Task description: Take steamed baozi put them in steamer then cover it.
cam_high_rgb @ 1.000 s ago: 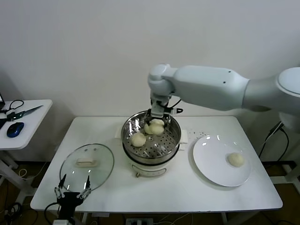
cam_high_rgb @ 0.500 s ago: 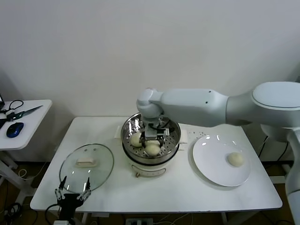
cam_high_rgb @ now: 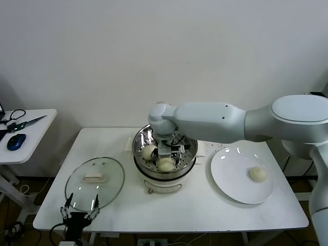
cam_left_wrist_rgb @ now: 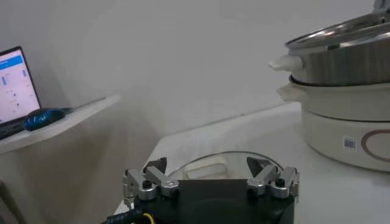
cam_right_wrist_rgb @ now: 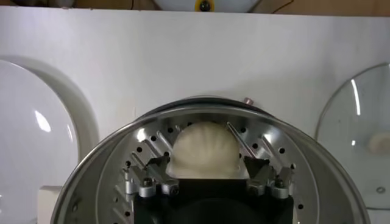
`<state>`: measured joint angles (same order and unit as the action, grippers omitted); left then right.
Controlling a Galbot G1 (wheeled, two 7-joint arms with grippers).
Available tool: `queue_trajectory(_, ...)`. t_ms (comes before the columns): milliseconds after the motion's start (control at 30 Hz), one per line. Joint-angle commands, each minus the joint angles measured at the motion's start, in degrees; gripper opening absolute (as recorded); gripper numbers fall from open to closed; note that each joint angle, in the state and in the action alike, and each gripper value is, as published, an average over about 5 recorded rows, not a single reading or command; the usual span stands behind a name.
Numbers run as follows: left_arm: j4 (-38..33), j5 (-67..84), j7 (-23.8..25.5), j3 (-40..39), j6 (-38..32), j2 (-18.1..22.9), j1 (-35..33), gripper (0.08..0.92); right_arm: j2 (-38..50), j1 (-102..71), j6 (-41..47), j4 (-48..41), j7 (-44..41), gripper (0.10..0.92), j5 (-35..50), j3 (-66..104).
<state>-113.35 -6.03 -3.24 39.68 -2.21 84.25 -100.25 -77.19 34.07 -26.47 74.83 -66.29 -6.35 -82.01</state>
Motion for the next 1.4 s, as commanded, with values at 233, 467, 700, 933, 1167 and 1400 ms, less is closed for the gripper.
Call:
queue_trajectory(233,-0.6,-0.1,0.0,0.0,0.0,-0.3,-0.1,0.823,11.8,9.0,4.1,-2.2,2.0,0.823,9.6,0.3)
queue_trajectory(467,-1.1,-0.3,0.0,-0.2,0.1,-0.4,-0.1,0.823,23.2,11.6,22.3,-5.1,7.0,0.823,22.1,-4.4)
queue_trajectory(700,-1.2,-0.5,0.0,-0.1,0.3,-0.3,0.2,0.823,34.9,5.3,34.6,-2.7,7.8,0.823,25.6,-2.7)
queue_trajectory(933,-1.5,-0.7,-0.1,0.0,0.4,0.4,0.0,0.823,41.5,-7.3,35.6,-5.2,6.0,0.823,17.8,4.3)
queue_trajectory(1167,-2.7,-0.8,-0.1,-0.1,0.8,0.9,-0.3,0.823,42.9,-20.9,33.5,-12.0,4.8,0.823,11.3,16.9)
queue_trajectory(1400,-3.0,-0.2,0.0,0.1,1.1,0.8,-0.7,0.823,40.9,-29.7,30.7,-18.7,2.6,0.823,5.1,24.5)
